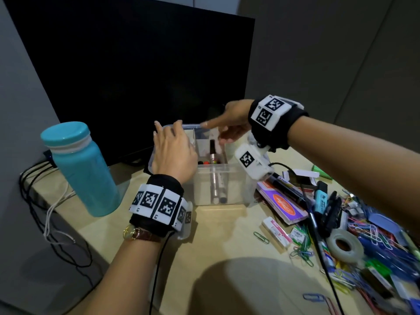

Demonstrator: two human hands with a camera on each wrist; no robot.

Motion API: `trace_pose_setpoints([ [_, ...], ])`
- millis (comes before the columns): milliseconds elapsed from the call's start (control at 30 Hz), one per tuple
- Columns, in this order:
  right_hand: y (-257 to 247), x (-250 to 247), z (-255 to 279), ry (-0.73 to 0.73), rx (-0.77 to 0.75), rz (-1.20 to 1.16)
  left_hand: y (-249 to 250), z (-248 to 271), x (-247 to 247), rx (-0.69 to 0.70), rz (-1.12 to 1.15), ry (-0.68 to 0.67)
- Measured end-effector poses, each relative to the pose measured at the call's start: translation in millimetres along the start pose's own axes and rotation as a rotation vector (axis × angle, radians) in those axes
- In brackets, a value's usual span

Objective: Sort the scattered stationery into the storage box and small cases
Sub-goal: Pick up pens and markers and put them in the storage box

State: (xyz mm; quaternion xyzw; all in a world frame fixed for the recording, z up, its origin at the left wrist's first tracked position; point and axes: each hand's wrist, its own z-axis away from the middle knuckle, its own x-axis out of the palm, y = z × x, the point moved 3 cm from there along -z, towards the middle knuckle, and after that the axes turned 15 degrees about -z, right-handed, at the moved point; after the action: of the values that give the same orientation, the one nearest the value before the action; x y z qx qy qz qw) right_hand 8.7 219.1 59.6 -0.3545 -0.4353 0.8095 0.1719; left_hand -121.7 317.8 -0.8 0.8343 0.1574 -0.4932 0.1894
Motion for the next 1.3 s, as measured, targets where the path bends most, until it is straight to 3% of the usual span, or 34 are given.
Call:
trace_pose_setpoints([
  [100, -0.9, -8.4, 3.8, 0.073, -0.077, -0.067, 1.2, 1.0, 0.1, -0.017, -0.022, 0.022],
  [333, 17.4, -10.2, 21.0, 0.018, -0.173, -0.037, 1.2, -0.6, 1.8, -0.007, -0.057, 0.023],
  [467, 34.5, -25.8, 42.5, 0.141, -0.271, -0.090, 3.1, 1.9, -2.2, -0.034, -0.009, 0.021],
  [600, 57.3, -53.8, 71.0, 0.296, -0.315, 0.062, 7.4, 2.6, -6.4, -0.026, 0.069, 0.062],
  [733, 84.1, -85.7, 101.0, 0.350, -0.243, 0.126, 41.1, 14.3, -20.9, 0.086, 0.156, 0.133],
  [933, 118.4, -126.0, 141.5, 0.433, -0.185, 0.089, 138.2, 36.3, -56.7, 0.356, 0.365, 0.242],
  [1000, 131.9, -137.2, 156.0, 0.453, -0.159, 0.070, 172.7, 39.4, -56.1, 0.510, 0.493, 0.170],
  [1100, 157.4, -155.1, 177.8, 0.502, -0.083, 0.029, 217.5, 35.9, -31.8, 0.677, 0.606, -0.158],
  [1200, 183.6, -173.2, 199.1, 0.546, 0.016, -0.019, 247.6, 33.6, -5.5, 0.699, 0.544, -0.491],
  [1300, 208.1, -191.2, 212.3, 0.639, 0.086, -0.126, 274.4, 37.2, 5.6, 0.727, 0.545, -0.629],
])
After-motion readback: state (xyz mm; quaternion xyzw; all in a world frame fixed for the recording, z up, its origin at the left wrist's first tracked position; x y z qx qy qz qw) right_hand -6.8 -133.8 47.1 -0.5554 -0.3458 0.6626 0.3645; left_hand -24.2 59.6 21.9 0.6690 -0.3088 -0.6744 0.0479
